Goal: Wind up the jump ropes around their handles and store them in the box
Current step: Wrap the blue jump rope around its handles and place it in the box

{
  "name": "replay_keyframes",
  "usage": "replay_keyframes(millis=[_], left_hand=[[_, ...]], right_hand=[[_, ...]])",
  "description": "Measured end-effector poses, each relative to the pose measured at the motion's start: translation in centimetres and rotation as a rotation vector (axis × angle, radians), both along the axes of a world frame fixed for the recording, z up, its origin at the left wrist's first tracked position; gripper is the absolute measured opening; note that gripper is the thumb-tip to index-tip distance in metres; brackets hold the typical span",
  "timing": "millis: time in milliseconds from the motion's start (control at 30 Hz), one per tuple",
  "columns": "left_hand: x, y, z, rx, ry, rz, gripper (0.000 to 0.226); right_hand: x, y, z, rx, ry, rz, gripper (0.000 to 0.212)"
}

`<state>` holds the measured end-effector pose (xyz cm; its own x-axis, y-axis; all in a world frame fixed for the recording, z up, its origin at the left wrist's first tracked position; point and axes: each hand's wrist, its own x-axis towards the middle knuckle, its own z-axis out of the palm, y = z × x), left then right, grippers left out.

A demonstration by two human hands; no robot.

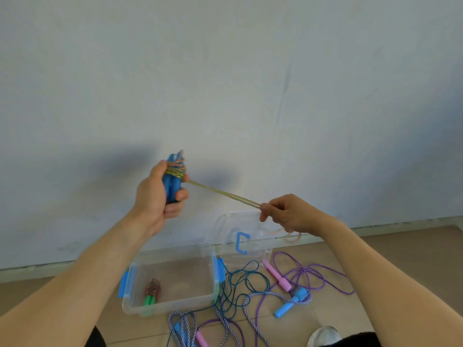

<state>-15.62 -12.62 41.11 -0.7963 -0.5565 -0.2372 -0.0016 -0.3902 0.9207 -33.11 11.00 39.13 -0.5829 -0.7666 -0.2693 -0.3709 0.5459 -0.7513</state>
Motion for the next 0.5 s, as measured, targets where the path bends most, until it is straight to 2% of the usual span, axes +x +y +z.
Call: replay_keyframes(millis=[100,167,233,300,367,400,433,500], left_hand=[[0.4,-1.5,-0.5,-0.302,-0.222,0.085,0.053],[0.6,-2.0,-0.8,-0.414,-0.28,0.161,0.05],[1.0,-3.3,-0.7,-0.352,-0.273,0.258,0.046],[1.6,-4.9,-0.4,-0.292,-0.271,0.3,0.045],[2.1,-6.0,-0.6,-0.32,-0.308,0.307,0.045],[2.2,-6.1,-0.7,-0.351,-0.326,0.304,0.046],[2.2,-6.1,-0.8,-0.398,-0.346,0.301,0.045],[2.3,-6.2,-1.2,-0.553,-0.409,0.309,0.046]], right_hand=[[-2.0,2.3,-0.9,0.038,-0.111,-0.071,0.04],[-3.1,3.8,-1.4,0.13,-0.064,-0.096,0.044],[-4.1,5.7,-2.0,0.212,-0.045,-0.14,0.047],[-5.3,7.8,-3.4,0.177,-0.219,-0.243,0.051],[-6.4,9.5,-4.9,0.116,-0.412,-0.359,0.053],[-6.8,10.3,-5.7,0.118,-0.435,-0.418,0.051],[-7.0,10.9,-6.4,0.134,-0.409,-0.487,0.045],[-7.8,12.4,-7.8,0.2,-0.239,-0.659,0.032]])
